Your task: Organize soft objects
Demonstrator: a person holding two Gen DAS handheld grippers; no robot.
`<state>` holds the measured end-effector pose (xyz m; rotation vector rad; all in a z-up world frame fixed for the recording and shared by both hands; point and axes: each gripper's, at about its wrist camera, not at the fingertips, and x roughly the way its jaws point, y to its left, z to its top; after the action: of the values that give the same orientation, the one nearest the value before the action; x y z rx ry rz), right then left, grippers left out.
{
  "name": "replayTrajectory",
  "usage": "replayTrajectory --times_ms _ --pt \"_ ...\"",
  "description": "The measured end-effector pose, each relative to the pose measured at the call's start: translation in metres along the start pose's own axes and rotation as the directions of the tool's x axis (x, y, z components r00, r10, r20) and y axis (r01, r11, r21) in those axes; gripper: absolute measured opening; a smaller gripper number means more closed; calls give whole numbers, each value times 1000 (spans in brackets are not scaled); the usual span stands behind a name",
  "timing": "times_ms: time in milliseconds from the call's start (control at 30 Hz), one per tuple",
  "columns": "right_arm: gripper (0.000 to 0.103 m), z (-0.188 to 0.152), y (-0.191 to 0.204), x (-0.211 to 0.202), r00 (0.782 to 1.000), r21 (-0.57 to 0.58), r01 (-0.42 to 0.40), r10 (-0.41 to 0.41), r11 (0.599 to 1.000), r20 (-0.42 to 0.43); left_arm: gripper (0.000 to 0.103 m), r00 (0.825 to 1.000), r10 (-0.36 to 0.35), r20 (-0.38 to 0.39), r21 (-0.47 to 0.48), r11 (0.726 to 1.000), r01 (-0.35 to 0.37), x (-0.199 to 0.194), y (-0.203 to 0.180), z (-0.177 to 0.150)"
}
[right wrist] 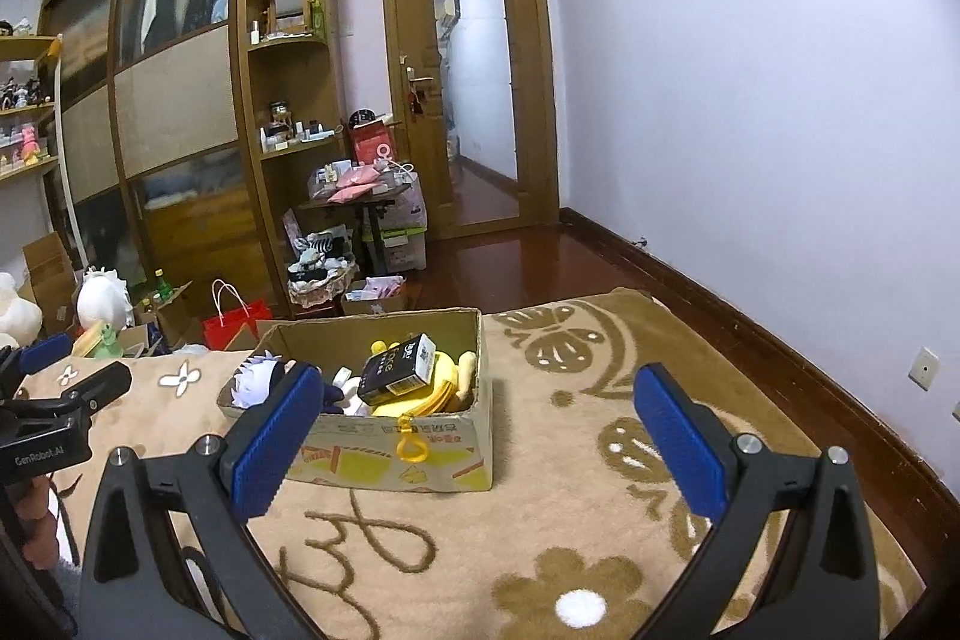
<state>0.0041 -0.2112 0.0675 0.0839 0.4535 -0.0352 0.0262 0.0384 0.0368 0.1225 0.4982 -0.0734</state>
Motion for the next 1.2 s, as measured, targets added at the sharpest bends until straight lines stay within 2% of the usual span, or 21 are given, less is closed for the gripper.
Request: replayTrajectory --times_ms 567,700,1200 --pt "103 -13 3 12 999 -18 9 -9 1000 -43 98 999 -18 -36 18 1000 18 20 -6 -7" --pt "103 -15 3 17 998 -22 12 -13 1000 -55 98 999 -1 -34 19 1000 2 20 -6 -7" --pt "103 -17 -1 21 998 -14 20 -21 1000 -53 98 1000 -1 -31 40 999 2 20 -10 -9"
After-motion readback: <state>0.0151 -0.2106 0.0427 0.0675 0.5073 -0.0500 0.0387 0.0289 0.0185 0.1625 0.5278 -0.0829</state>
